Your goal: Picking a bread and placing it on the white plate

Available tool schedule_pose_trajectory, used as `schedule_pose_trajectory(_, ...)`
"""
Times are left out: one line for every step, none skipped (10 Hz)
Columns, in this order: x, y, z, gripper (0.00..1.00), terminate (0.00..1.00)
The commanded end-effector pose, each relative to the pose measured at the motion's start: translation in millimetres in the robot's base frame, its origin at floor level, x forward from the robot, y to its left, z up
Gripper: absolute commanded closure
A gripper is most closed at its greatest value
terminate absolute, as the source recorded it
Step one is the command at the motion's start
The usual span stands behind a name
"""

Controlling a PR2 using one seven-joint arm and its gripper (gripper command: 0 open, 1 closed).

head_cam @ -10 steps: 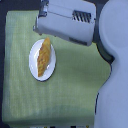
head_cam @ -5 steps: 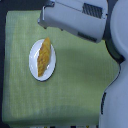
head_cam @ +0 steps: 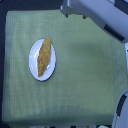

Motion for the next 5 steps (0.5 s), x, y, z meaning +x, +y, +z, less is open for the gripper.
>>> schedule_pose_trajectory(-12,-141,1,0.00,0.00)
schedule_pose_trajectory(-17,-158,-4,0.00,0.00)
schedule_pose_trajectory(-19,-164,-5,0.00,0.00)
schedule_pose_trajectory(-22,-175,-9,0.00,0.00)
schedule_pose_trajectory(-29,-188,-14,0.00,0.00)
